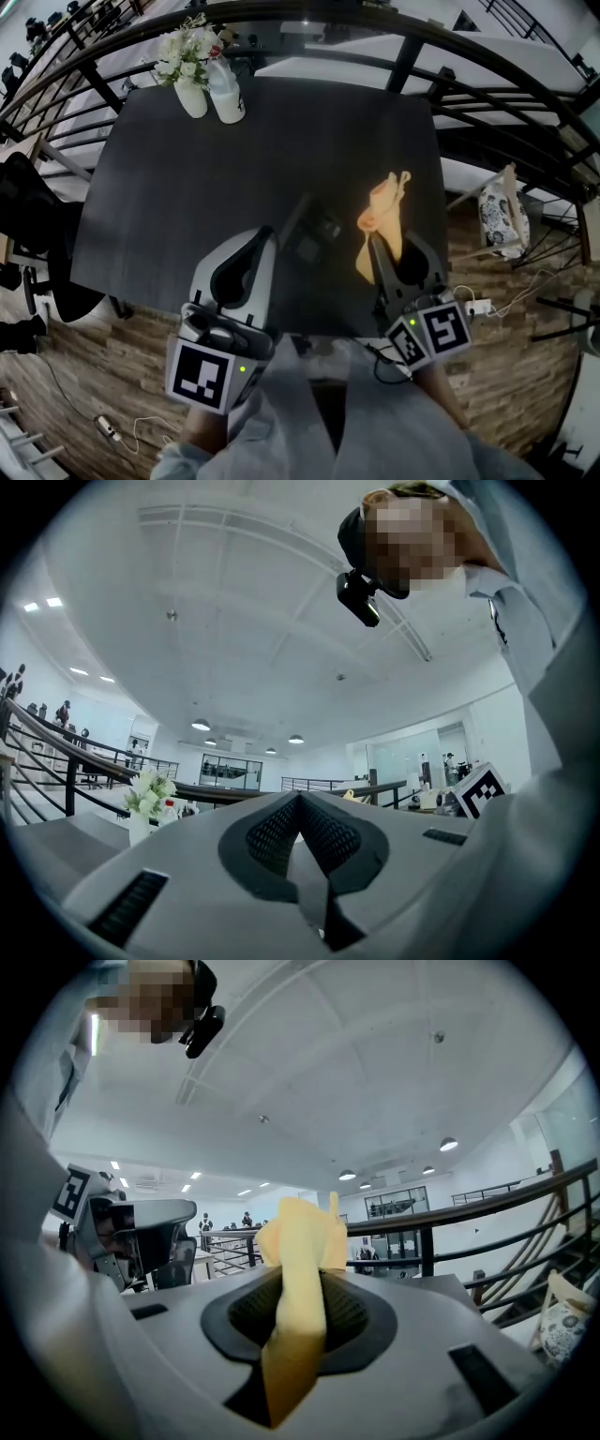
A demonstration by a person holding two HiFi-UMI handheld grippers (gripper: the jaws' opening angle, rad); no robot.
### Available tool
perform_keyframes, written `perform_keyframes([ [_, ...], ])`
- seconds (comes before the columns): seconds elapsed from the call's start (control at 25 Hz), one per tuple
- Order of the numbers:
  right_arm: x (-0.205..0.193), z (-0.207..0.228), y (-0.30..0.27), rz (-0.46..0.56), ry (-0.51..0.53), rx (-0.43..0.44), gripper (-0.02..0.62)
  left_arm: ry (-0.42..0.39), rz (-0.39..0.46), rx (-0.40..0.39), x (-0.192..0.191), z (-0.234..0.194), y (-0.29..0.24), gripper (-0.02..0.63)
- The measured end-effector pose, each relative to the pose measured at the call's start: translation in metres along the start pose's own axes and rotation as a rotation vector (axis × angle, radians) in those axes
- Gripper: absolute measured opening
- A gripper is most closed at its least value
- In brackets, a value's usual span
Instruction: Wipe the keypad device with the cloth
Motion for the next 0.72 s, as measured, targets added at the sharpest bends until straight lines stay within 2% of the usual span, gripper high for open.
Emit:
perform_keyframes([
  [0.72,-0.0020,-0.0015,-0.0042,0.000,0.003,-0.003,0.100,0.002,-0.012,-0.007,-0.0029,-0.0013,-0.0022,0.013],
])
Point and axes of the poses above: the fingertips, and each gripper's own axes: y backward along the fingers, z to its right, x out of its top, the point moved 8 cm from there along y, backward along the fingers, and after that the axes turned 15 degrees about y, right-handed, at the moved point
